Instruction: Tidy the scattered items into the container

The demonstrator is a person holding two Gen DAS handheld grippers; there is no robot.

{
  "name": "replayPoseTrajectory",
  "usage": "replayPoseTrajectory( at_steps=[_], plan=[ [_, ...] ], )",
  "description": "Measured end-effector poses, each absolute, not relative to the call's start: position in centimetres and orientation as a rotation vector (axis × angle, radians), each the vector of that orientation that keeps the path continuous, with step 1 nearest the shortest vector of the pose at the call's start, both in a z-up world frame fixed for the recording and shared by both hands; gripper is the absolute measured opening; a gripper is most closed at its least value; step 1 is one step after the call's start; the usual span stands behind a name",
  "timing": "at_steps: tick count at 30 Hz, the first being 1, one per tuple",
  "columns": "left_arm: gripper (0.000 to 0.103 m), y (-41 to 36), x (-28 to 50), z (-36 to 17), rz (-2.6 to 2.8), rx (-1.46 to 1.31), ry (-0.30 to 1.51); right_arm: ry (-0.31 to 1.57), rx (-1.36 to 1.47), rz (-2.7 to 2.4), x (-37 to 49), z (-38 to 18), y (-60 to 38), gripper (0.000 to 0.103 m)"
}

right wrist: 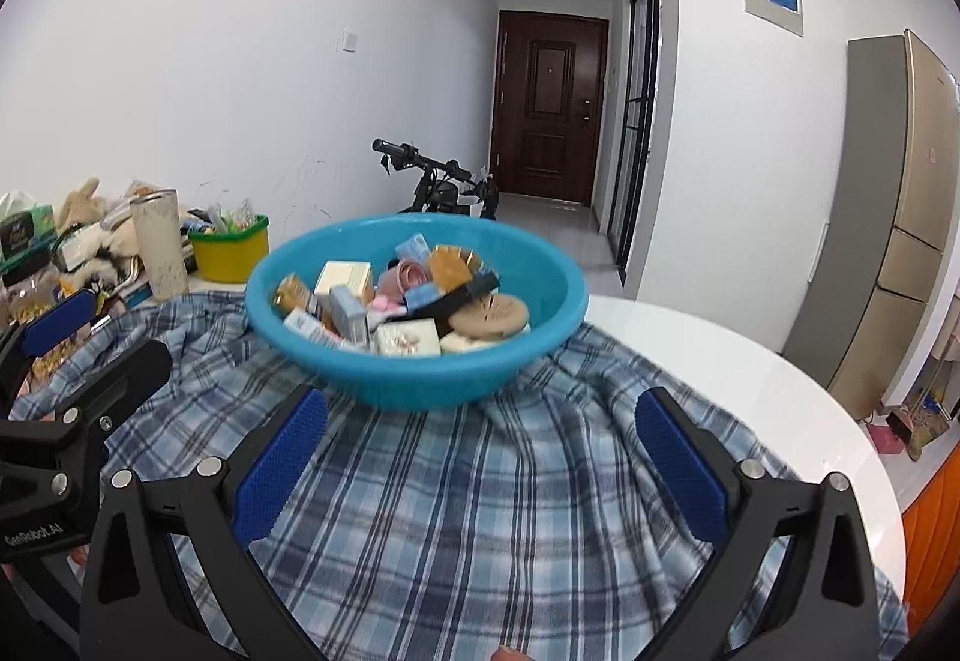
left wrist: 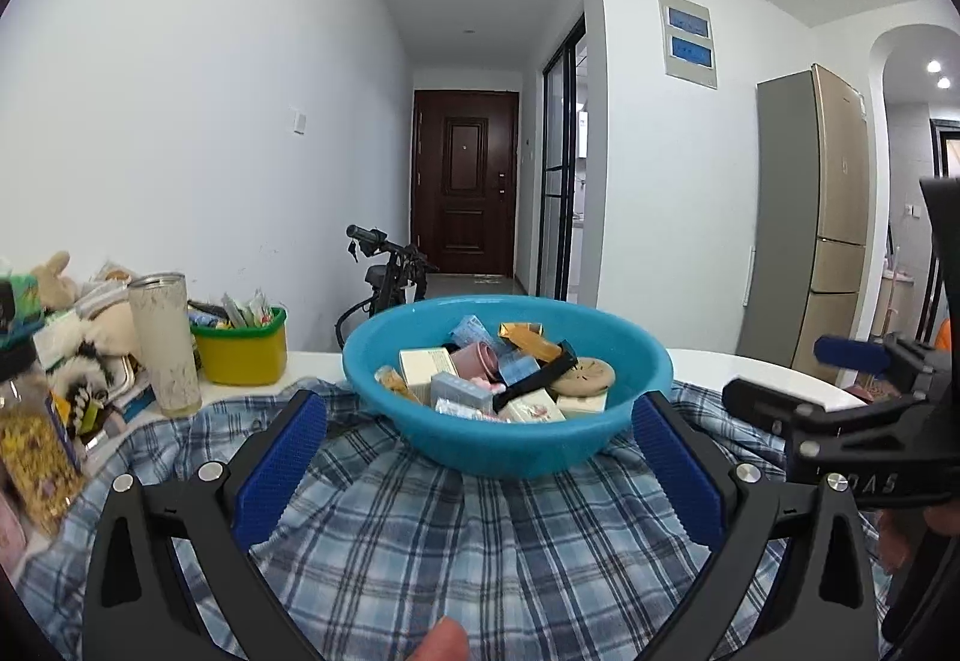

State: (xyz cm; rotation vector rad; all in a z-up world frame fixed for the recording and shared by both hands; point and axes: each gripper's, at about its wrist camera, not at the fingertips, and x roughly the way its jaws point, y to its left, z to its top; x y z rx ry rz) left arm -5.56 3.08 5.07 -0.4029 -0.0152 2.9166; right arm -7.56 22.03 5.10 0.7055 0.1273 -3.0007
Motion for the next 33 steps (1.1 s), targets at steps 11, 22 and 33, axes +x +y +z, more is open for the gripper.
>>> replayPoseTrajectory(
  at_steps=[11,22,33],
  plan=[
    [0.103,3.8,-4.4,1.7,2.914,-0.517,0.039,0.061,0.666,-3.027,-5.8,1.9,22.6,0.102],
    [0.103,3.6,-3.4,0.1,2.939,-0.452,0.014,0.070,0.460,-3.059,-3.6,0.6,22.2,0.102],
    [0.103,3.0,-2.8,-0.2,2.976,-0.397,-0.034,-0.012,0.484,-3.074,-4.2,-0.3,23.7,0.102]
  ],
)
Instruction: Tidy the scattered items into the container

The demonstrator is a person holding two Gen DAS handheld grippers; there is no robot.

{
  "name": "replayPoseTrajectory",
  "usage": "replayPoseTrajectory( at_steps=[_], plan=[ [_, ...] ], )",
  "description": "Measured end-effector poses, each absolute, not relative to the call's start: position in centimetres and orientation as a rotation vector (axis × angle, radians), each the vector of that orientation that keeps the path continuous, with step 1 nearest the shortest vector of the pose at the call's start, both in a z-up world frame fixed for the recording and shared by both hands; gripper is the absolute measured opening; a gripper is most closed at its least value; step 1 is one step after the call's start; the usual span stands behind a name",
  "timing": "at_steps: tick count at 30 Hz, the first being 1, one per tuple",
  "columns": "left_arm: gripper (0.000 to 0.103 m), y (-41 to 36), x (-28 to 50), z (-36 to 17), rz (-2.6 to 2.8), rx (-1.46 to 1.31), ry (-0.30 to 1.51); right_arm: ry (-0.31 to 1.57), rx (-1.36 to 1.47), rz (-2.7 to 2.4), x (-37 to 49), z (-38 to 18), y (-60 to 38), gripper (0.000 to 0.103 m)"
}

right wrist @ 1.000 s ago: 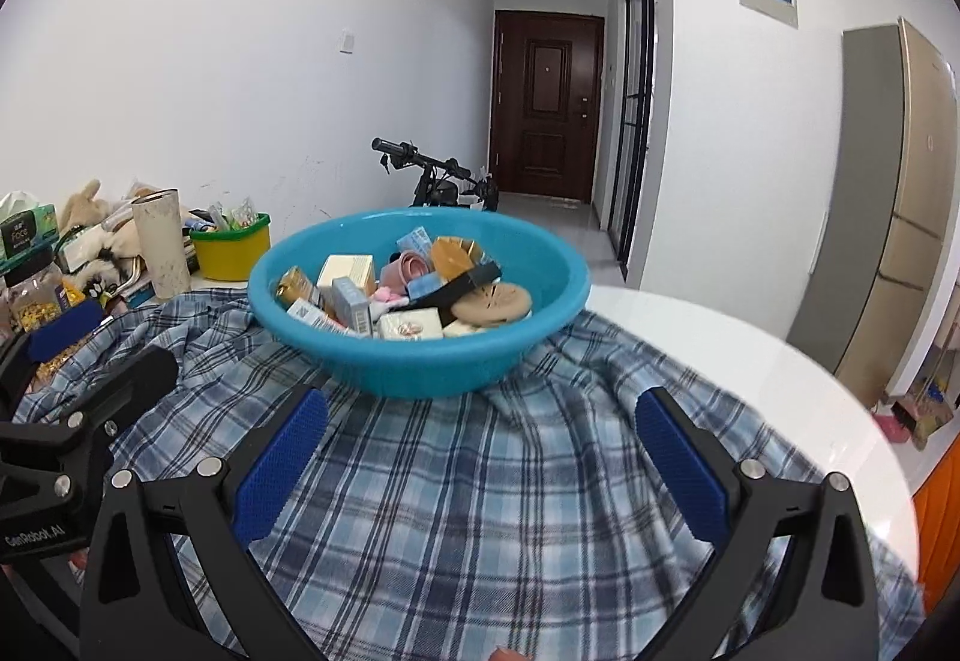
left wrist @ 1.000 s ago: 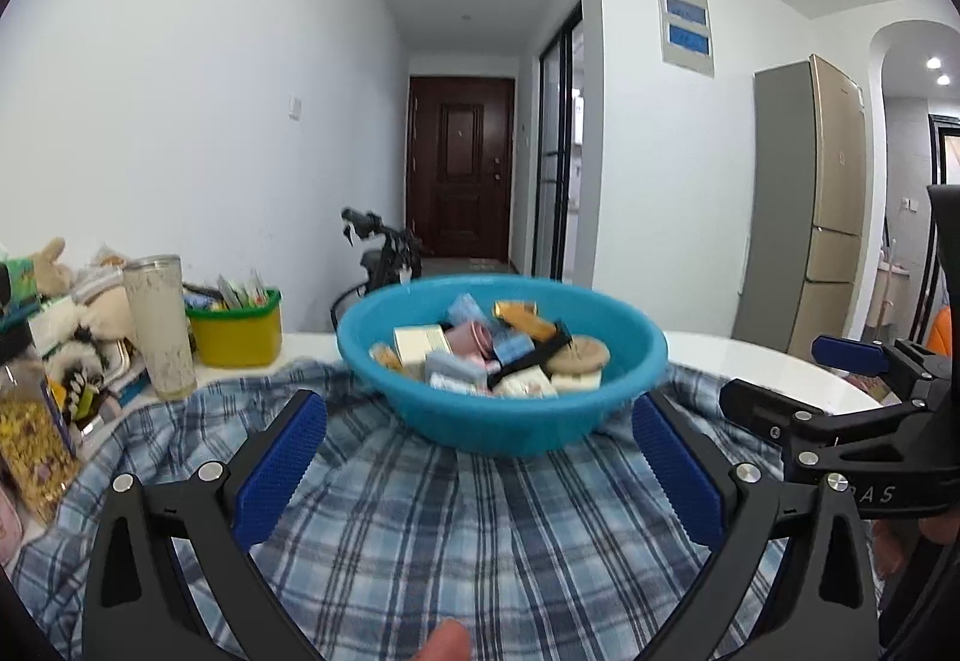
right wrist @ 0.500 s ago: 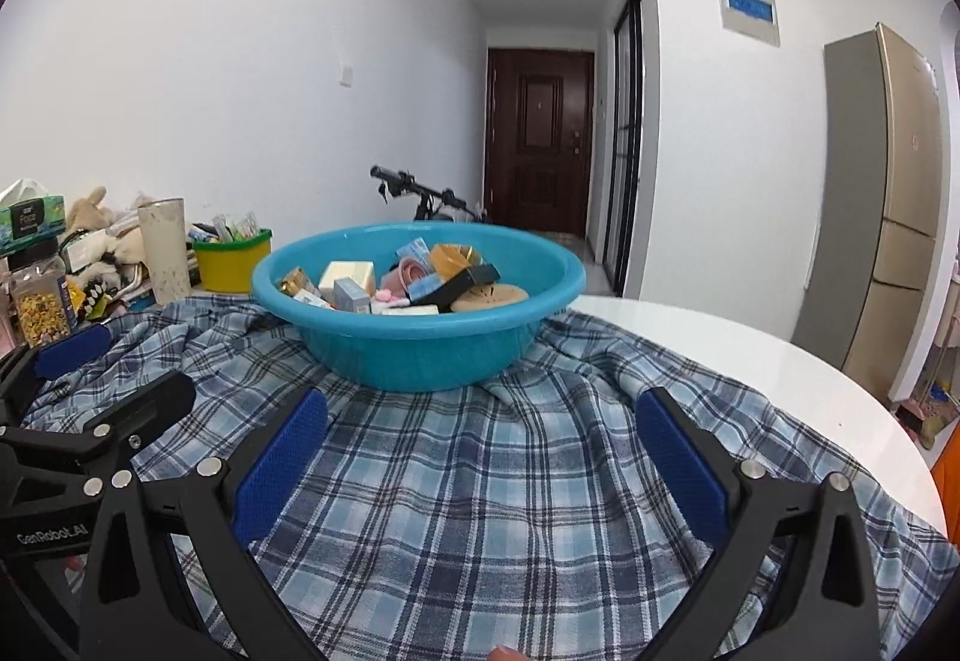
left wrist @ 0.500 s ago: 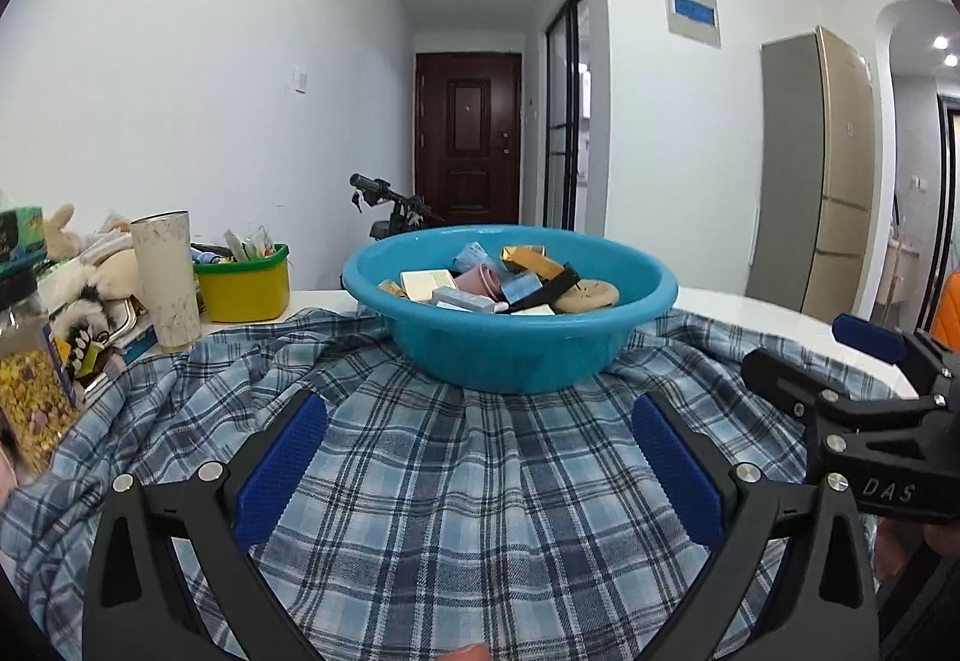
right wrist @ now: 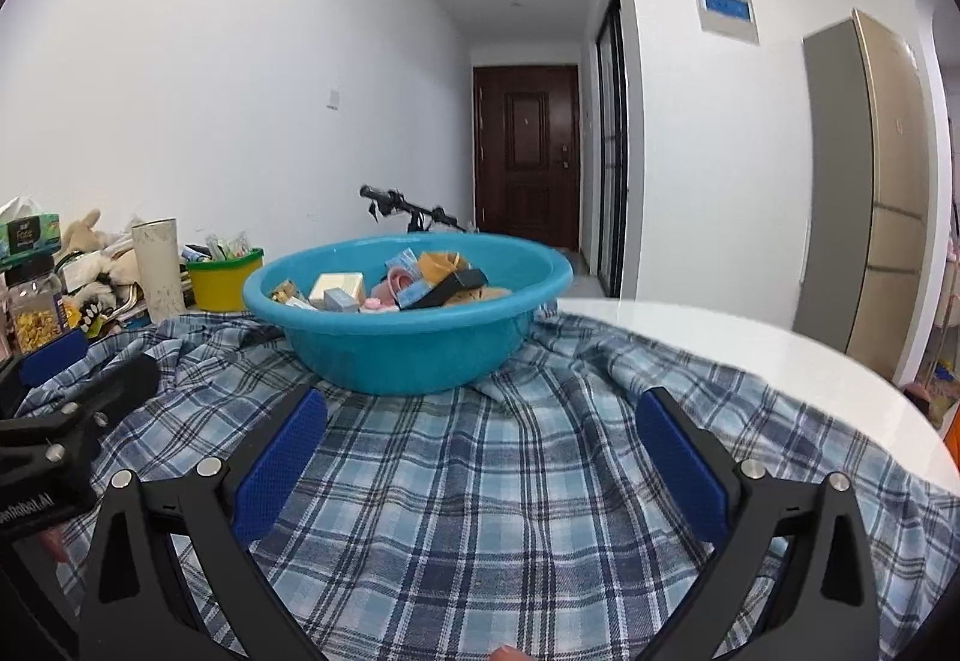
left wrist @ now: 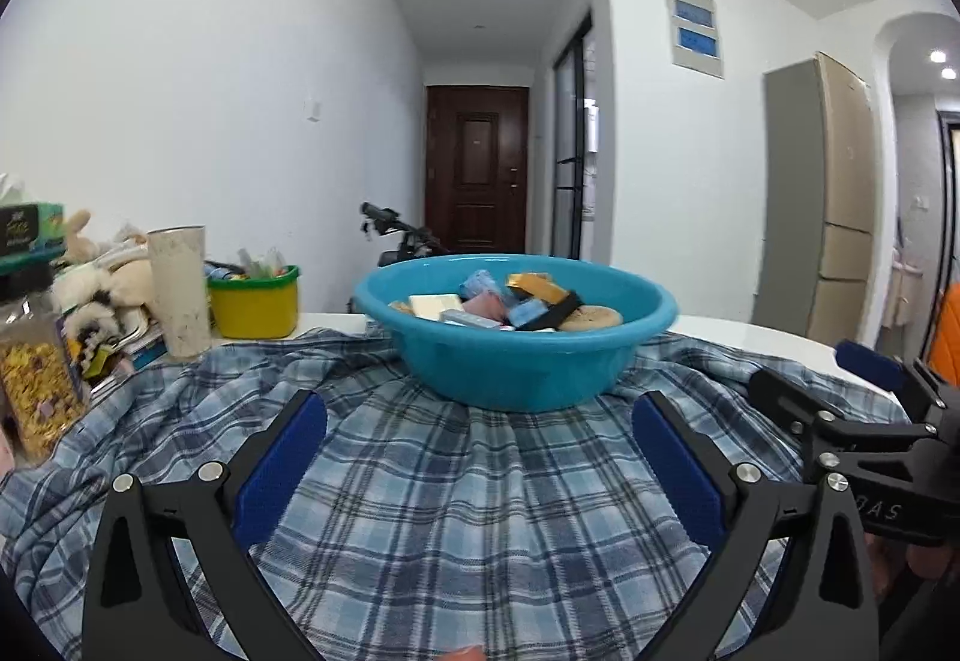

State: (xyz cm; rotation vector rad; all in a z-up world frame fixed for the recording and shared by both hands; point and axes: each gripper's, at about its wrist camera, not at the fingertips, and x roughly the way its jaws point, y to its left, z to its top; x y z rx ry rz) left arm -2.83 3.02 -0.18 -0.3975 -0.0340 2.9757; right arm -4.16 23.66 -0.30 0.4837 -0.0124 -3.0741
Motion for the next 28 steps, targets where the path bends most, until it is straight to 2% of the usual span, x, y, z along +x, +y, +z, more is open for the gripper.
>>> replayPoseTrajectory(
  at_steps=[5,28],
  plan=[
    [0.103,2.31,-3.47,-0.42,2.978,-0.440,-0.084,0.005,0.499,-3.089,-4.26,-0.48,23.54,0.103],
    [0.103,2.48,-3.41,-0.36,2.985,-0.432,-0.049,0.014,0.474,-3.093,-3.89,-0.49,23.59,0.103]
  ],
)
